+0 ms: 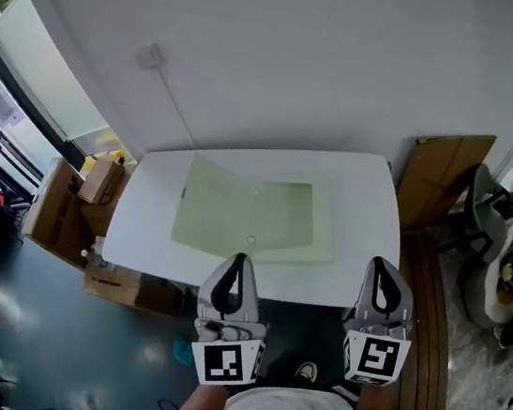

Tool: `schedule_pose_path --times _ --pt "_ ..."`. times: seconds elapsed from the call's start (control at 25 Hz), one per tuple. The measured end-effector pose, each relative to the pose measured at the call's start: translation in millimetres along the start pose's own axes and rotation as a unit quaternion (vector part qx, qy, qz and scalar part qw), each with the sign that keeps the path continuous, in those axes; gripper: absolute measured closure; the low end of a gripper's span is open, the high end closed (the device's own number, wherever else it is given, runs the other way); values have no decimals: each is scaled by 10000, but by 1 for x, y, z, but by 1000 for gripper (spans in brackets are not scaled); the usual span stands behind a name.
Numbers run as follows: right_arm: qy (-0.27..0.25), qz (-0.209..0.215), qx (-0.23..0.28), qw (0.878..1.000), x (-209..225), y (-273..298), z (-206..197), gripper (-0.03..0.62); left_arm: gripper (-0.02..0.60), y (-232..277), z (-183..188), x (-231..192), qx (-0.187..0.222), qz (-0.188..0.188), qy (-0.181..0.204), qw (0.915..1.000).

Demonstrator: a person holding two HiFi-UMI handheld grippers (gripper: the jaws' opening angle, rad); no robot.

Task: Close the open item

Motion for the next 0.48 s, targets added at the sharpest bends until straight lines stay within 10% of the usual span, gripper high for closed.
schedule_pose_path --times 0.48 --pt "32 578 -262 9980 -17 63 -20 592 581 22 -29 -24 -337 520 73 9980"
Point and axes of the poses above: the fingertips, and each gripper's own axes: y forward along the fingers, x to its right, z out of its top, the point moved 9 cm from there along -y, backward along the fingers, and after that the axes turned 15 degrees about y, right-handed, at the moved point
